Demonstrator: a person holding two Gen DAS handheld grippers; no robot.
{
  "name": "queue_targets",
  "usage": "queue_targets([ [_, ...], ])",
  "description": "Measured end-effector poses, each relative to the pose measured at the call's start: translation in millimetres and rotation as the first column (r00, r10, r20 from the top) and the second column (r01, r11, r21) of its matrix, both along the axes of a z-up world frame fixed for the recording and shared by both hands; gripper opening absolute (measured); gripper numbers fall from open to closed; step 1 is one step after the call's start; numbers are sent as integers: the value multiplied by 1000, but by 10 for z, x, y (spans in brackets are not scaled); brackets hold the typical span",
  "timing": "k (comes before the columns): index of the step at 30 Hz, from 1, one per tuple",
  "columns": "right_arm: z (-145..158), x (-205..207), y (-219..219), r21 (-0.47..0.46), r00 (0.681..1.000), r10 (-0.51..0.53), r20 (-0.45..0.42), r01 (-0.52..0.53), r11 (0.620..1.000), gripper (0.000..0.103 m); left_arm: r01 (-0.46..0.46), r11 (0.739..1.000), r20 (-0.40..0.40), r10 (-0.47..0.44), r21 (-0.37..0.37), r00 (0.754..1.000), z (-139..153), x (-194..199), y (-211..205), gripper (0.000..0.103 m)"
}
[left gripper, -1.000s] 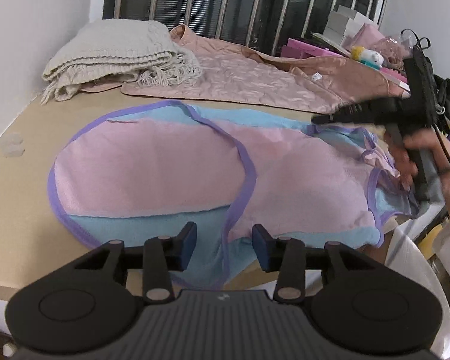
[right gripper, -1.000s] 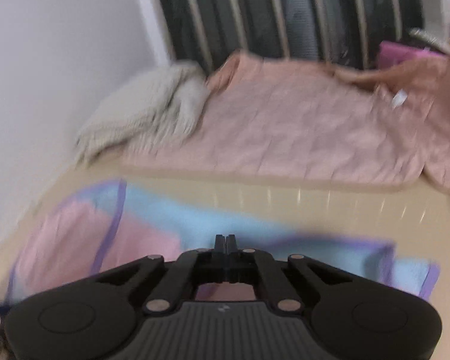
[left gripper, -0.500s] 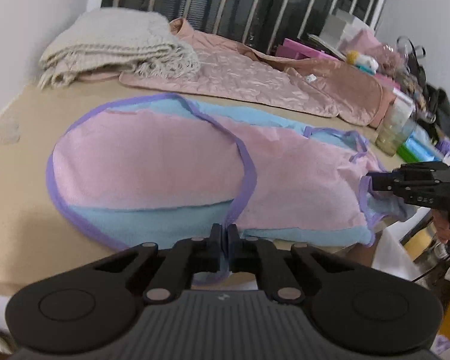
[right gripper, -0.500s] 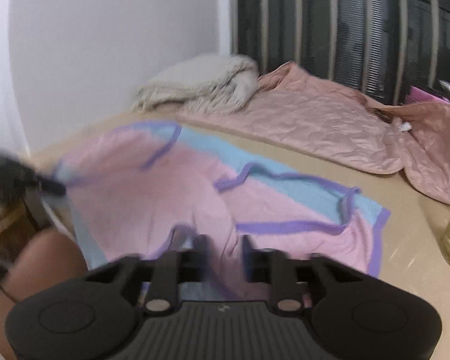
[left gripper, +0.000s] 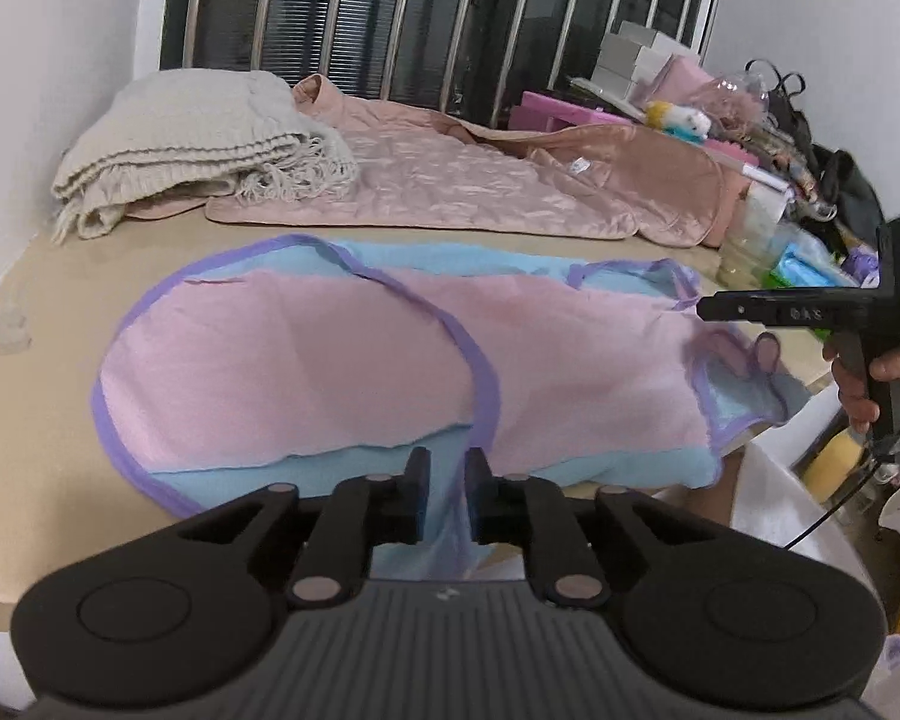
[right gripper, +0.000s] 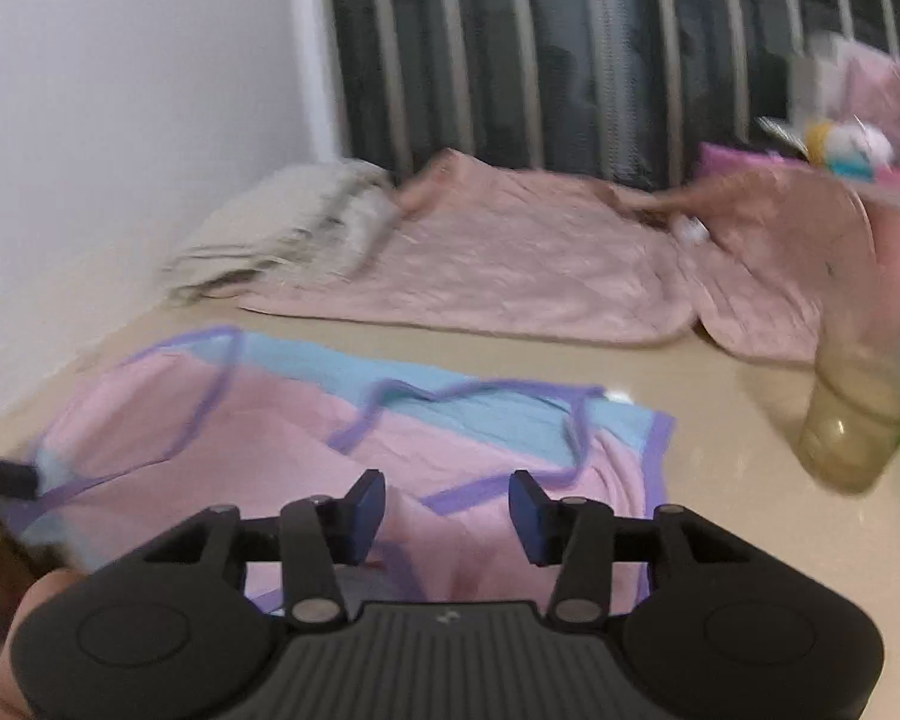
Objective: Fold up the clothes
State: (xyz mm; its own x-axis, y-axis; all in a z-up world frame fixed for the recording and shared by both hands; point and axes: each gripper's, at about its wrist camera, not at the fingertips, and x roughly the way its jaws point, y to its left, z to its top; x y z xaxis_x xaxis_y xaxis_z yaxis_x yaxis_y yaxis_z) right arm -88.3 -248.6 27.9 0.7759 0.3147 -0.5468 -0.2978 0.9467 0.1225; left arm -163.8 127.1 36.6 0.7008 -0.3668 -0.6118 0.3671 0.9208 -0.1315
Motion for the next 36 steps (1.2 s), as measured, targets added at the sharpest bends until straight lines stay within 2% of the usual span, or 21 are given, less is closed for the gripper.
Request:
queue_targets([
  [1,-51,69,0,7,999,-33,-17,33,999,43,-4,1000,-1,4,17,1000,-19,11,-8,13],
  [2,-111,153,27,6,998,-57,-36,58,998,37,-9,999,-3,9,33,1000,-39,22,-16,13],
  [4,-197,220,152,-53,996,-72,-44,69,996,30,-17,998,-5,18,66,1000,-77,44,-32,15],
  [6,-236,168,249,-95,999,-52,-12,51,994,8,-26,995,-7,26,93,1000,-111,62,-42,21],
  [7,-223,182,240,-77,998,-65,-16,63,995,0,-29,995,-8,30,92,1000,-115,63,-31,22],
  [9,-174,219,160,-24,994,-112,-8,112,993,0,-34,995,-8,35,90,999,-122,63,-8,22],
  [13,-5,391,-195,65,962,-269,34,267,962,0,-26,995,-4,27,99,1000,-124,63,2,22],
  [15,-7,483,-303,75,962,-273,20,271,960,2,-32,995,-8,33,91,999,-117,75,16,24],
  [18,-16,448,-288,73,978,-206,-25,207,976,15,-35,997,-9,35,66,999,-92,80,34,29],
  [20,-12,415,-192,68,987,-157,-22,159,985,43,-27,999,-2,27,43,1000,-66,74,43,34],
  [22,-9,449,-74,68,991,-132,-21,133,989,47,-18,999,4,18,28,1000,-44,75,38,36],
  [26,-3,516,162,70,997,-80,-19,82,994,44,4,997,-11,-3,76,1000,-87,138,-81,36],
  [29,-2,664,471,82,998,55,-30,-52,995,39,-1,996,-13,2,88,1000,-120,139,-115,36],
  [30,-6,680,484,79,998,59,-33,-56,995,37,-4,996,-13,5,86,1000,-121,134,-115,36],
  [32,-14,706,502,72,997,64,-38,-61,996,3,-13,997,-14,14,77,1000,-126,121,-104,36],
  [33,-18,719,511,68,997,66,-41,-63,996,0,-13,997,-10,14,80,1000,-130,111,-104,36],
  [36,-30,759,538,57,996,73,-49,-71,996,0,-7,995,-1,7,101,1000,-133,88,-123,36],
])
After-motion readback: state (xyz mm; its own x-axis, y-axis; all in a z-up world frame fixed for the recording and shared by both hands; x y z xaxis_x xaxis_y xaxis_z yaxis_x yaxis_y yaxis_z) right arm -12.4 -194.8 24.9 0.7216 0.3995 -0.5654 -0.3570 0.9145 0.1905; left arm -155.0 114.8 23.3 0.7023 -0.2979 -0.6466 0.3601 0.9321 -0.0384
